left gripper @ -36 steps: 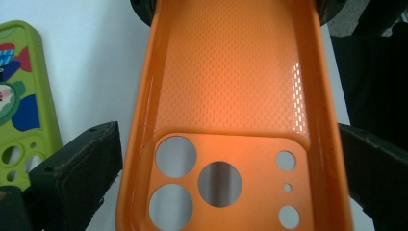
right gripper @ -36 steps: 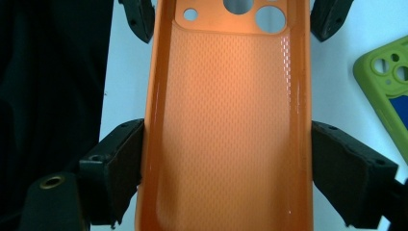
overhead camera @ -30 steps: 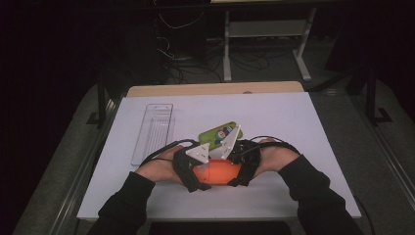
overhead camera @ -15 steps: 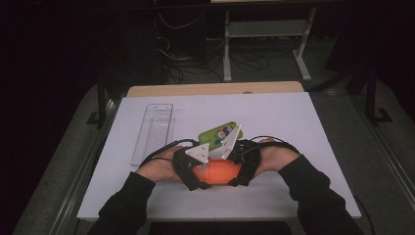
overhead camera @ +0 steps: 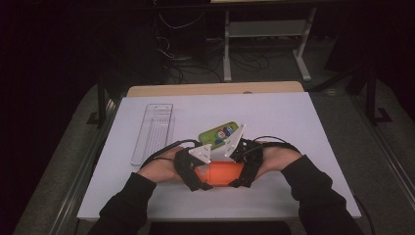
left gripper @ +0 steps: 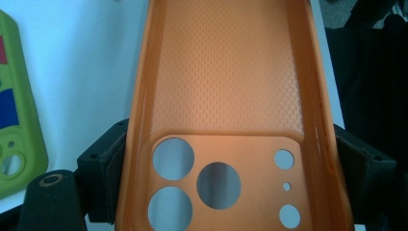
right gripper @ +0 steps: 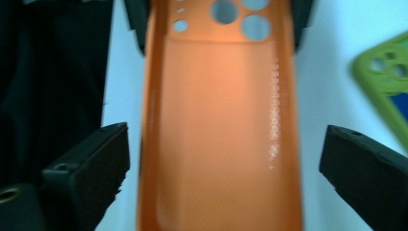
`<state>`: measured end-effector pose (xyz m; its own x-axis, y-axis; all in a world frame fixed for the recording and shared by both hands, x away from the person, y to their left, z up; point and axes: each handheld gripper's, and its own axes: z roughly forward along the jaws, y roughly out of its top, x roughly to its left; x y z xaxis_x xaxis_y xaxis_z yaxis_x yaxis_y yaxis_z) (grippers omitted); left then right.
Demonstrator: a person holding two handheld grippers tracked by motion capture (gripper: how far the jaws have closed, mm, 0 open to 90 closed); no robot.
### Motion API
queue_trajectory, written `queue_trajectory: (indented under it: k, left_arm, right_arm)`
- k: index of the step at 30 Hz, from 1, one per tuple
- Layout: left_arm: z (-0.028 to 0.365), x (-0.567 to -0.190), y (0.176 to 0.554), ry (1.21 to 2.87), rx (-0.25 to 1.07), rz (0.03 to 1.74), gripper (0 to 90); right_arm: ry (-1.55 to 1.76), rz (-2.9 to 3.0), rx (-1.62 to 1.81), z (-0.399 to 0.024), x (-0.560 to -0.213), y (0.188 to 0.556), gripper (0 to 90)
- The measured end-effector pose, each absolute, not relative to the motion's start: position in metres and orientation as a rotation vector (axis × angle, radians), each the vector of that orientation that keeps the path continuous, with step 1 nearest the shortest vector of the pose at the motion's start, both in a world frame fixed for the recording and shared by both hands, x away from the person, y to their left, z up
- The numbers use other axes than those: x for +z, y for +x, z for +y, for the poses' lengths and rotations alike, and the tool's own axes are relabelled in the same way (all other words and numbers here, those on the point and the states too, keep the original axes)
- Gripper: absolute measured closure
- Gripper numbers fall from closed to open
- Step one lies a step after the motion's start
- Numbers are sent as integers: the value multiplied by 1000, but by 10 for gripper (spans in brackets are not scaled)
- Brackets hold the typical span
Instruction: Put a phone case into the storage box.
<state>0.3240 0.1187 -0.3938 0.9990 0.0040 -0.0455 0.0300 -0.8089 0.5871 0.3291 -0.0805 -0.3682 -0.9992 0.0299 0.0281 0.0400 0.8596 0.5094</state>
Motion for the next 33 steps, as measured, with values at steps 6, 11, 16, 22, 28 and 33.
queue_trajectory:
  k: [6, 11, 16, 22, 28, 33]
  left_arm:
    - [118, -395, 324, 2483, 14, 148, 160]
    - [120, -398, 330, 2449, 36, 290, 160]
    - [120, -398, 334, 2439, 72, 424, 160]
    - [120, -399, 335, 2432, 96, 523, 160]
    - [122, -399, 337, 2420, 99, 565, 160]
    - [122, -398, 337, 2434, 121, 578, 159]
  right_arm:
    - [-211, -3048, -965, -98, -362, 337, 0]
    - [-385, -3057, -1047, -117, -365, 341, 0]
    - [-599, -3052, -1104, -139, -372, 342, 0]
    - [-885, -2944, -1226, -155, -380, 337, 0]
    - [-1107, -2924, -1270, -165, -395, 328, 0]
    - [-1263, -2884, -1335, -169, -406, 316, 0]
